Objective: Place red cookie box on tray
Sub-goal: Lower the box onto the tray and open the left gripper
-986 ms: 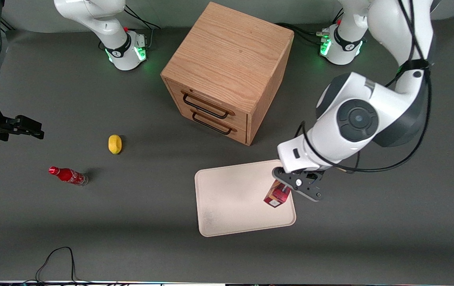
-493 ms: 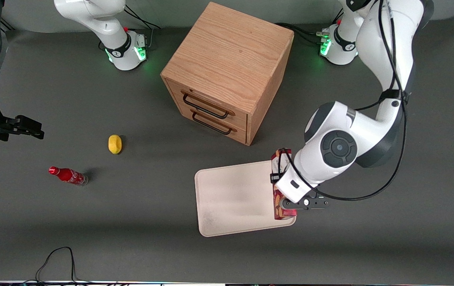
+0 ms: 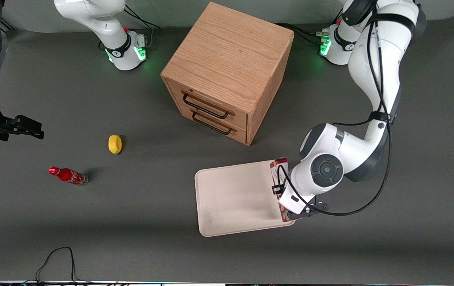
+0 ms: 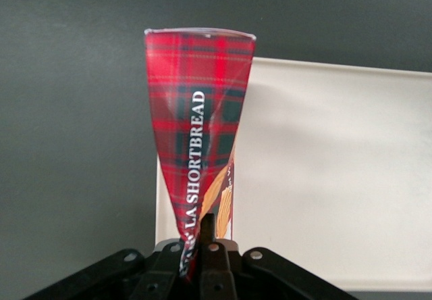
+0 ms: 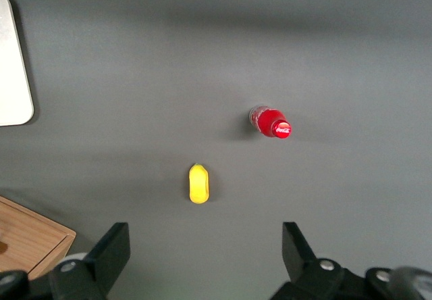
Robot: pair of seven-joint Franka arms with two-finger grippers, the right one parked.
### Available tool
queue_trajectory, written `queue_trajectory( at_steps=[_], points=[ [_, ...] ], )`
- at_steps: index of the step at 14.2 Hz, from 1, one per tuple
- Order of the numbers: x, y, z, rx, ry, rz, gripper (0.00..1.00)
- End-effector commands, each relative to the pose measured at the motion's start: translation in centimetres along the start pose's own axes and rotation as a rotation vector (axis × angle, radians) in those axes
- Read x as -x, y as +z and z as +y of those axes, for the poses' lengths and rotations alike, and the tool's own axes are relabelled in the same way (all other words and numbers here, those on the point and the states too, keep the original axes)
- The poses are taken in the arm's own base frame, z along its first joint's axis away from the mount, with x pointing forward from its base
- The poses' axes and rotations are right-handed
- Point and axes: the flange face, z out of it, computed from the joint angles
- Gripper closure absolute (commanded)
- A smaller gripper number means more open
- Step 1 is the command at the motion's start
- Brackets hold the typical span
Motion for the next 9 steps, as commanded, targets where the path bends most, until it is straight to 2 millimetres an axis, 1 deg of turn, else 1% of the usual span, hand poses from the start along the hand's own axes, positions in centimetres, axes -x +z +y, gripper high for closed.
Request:
queue_trajectory(
  at_steps=[1, 6, 9],
  points=[
    [0.6, 1.5, 0.2, -0.014, -0.006, 0.014, 1.0],
    [1.0, 3.7, 0.1, -0.032, -0.002, -0.014, 1.0],
    [1.0, 4.1, 0.2, -0.017, -0.004, 0.0, 1.0]
  ],
)
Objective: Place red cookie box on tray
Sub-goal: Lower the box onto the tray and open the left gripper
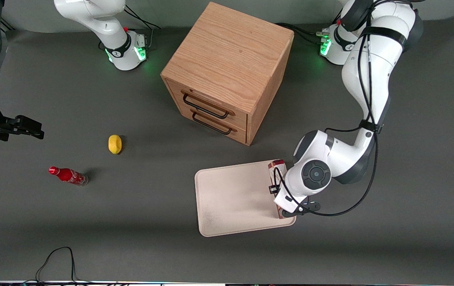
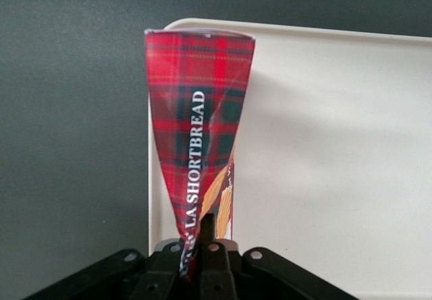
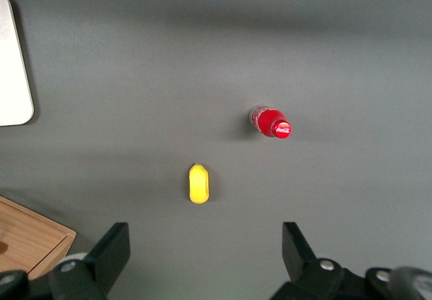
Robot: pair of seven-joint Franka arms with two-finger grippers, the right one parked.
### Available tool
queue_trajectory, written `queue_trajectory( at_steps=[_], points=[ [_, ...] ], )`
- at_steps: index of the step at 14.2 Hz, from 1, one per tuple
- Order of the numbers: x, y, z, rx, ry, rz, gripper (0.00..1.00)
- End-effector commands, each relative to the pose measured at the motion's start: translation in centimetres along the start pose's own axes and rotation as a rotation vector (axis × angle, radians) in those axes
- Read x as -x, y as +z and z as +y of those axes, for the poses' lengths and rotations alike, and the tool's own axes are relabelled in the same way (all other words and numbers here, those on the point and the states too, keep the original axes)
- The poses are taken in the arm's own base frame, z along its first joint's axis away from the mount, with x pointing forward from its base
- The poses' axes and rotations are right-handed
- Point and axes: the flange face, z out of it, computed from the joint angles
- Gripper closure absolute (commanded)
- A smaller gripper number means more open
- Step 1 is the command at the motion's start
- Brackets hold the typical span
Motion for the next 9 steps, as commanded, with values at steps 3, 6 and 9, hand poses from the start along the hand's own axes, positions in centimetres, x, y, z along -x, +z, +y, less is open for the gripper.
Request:
queue_trajectory(
  at_steps=[3, 6, 9],
  points=[
    [0.09, 0.28, 0.34, 0.012, -0.015, 0.046, 0.92],
    [-0.07, 0.2, 0.15, 0.012, -0.017, 0.046, 0.0],
    [-0.04, 0.15, 0.15, 0.012, -0.02, 0.046, 0.0]
  ],
)
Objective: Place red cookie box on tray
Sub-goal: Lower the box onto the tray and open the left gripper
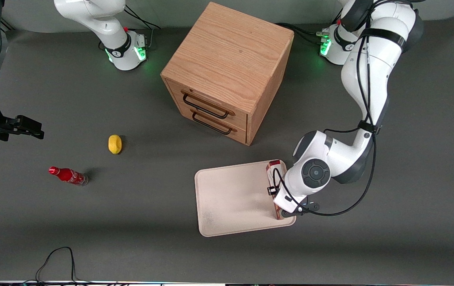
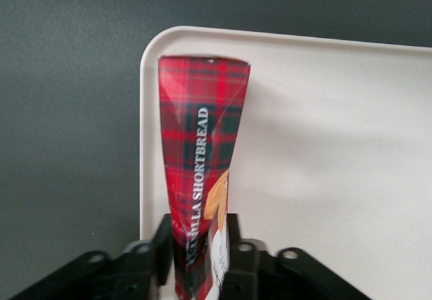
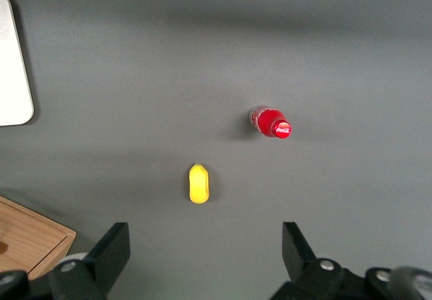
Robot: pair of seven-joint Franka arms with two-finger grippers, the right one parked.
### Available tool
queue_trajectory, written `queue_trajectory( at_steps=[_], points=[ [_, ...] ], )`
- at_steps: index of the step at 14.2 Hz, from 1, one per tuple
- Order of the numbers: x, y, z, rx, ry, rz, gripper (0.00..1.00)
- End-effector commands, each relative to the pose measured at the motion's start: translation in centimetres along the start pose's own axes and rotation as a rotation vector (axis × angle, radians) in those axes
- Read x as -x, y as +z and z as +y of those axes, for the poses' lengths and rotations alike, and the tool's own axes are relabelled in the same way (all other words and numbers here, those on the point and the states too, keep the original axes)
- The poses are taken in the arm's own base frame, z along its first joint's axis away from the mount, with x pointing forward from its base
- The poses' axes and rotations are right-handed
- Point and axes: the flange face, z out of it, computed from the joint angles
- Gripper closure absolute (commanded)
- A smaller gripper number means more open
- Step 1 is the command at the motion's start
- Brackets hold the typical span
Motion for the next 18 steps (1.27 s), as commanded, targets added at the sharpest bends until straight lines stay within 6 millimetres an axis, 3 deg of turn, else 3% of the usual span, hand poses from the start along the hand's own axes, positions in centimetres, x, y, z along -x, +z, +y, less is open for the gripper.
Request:
queue_trajectory(
  at_steps=[1, 9, 10, 12, 15, 18],
  points=[
    [0.0, -0.6, 0.2, -0.007, -0.016, 0.026, 0.0],
    [-0.4, -2.4, -0.4, -0.013, -0.022, 0.035, 0.0],
    [-0.5, -3.5, -0.6, -0.013, -0.022, 0.043, 0.0],
    [0.0, -7.2, -1.7, -0.058, 0.006, 0.014, 0.0],
    [1.3, -15.8, -5.4, -0.122, 0.115, -0.028, 0.0],
    [2.9, -23.2, -11.4, -0.146, 0.137, -0.021, 0.0]
  ],
)
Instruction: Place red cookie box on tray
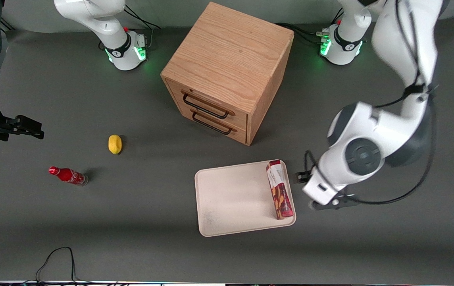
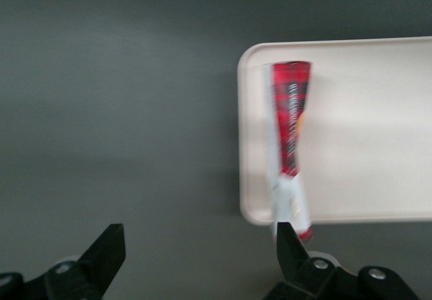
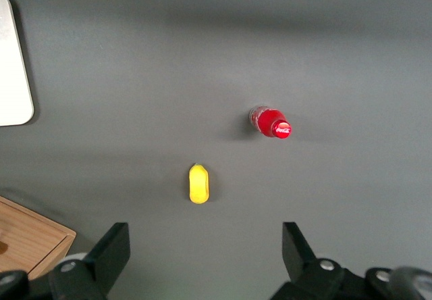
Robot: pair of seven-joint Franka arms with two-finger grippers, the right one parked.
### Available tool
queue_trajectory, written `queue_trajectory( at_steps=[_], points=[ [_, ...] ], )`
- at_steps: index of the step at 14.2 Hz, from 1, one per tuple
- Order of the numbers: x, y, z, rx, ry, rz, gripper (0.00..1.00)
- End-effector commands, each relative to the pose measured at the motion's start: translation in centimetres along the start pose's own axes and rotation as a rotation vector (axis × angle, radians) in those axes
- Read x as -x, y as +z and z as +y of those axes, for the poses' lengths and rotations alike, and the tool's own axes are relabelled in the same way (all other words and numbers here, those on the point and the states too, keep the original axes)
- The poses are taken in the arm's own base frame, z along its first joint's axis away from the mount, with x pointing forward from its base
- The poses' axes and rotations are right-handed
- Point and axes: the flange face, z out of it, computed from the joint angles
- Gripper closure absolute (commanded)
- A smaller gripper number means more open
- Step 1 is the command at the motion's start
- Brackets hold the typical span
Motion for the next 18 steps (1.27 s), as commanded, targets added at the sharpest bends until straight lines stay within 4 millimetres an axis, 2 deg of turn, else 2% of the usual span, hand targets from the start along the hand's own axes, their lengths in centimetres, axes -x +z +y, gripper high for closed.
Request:
queue_trajectory(
  at_steps=[1, 2, 4, 6, 8, 10, 13, 16, 18],
  points=[
    [4.4, -4.7, -5.4, -0.024, 0.052, -0.001, 0.0],
    [6.0, -5.9, -7.3, -0.021, 0.051, 0.0, 0.0],
    [9.1, -8.2, -9.7, -0.048, 0.038, 0.014, 0.0],
    [9.8, -10.4, -13.9, -0.065, -0.037, 0.019, 0.0],
    [9.8, -11.8, -17.5, -0.065, -0.082, 0.023, 0.0],
    [10.6, -13.0, -20.5, -0.067, 0.001, -0.003, 0.0],
    [11.5, -13.1, -24.2, -0.02, -0.03, -0.062, 0.0],
    [12.2, -12.9, -26.0, -0.008, -0.015, -0.043, 0.0],
    [13.3, -12.2, -26.9, 0.002, 0.033, -0.026, 0.0]
  ],
)
